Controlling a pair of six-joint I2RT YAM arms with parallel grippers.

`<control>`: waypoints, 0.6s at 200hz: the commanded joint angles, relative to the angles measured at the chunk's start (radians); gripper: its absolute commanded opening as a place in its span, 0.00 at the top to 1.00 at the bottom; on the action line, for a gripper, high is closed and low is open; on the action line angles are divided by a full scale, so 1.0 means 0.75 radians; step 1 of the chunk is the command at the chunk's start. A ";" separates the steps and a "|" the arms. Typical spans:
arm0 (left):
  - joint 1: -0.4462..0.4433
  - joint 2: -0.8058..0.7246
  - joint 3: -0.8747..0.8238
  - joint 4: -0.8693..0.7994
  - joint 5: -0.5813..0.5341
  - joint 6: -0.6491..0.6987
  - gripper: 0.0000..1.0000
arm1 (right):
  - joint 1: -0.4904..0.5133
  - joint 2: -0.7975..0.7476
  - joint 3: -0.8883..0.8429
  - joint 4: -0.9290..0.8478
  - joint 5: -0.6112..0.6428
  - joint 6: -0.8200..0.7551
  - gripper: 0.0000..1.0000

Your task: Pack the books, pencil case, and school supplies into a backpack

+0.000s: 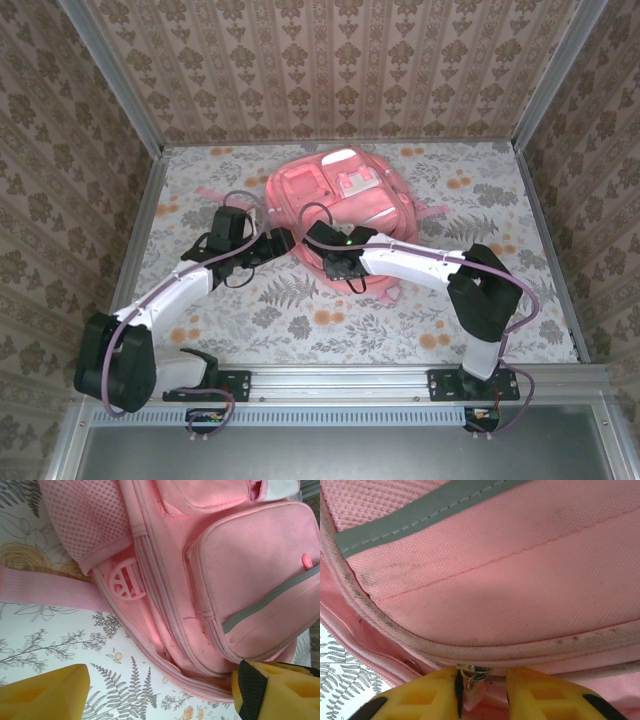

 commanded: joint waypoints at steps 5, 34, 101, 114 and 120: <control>0.005 0.036 0.026 0.113 0.123 -0.115 0.24 | -0.008 0.014 0.033 -0.004 0.023 -0.030 0.79; -0.001 0.078 0.011 0.237 0.204 -0.198 0.32 | -0.008 0.013 0.043 -0.018 0.045 -0.062 0.89; -0.063 0.233 0.035 0.410 0.251 -0.310 0.42 | -0.008 -0.057 0.024 0.066 -0.016 -0.146 1.00; -0.068 0.268 0.051 0.421 0.245 -0.315 0.44 | -0.008 -0.070 0.013 0.114 -0.074 -0.164 1.00; -0.069 0.286 0.059 0.421 0.241 -0.317 0.45 | -0.008 -0.074 0.011 0.131 -0.096 -0.167 1.00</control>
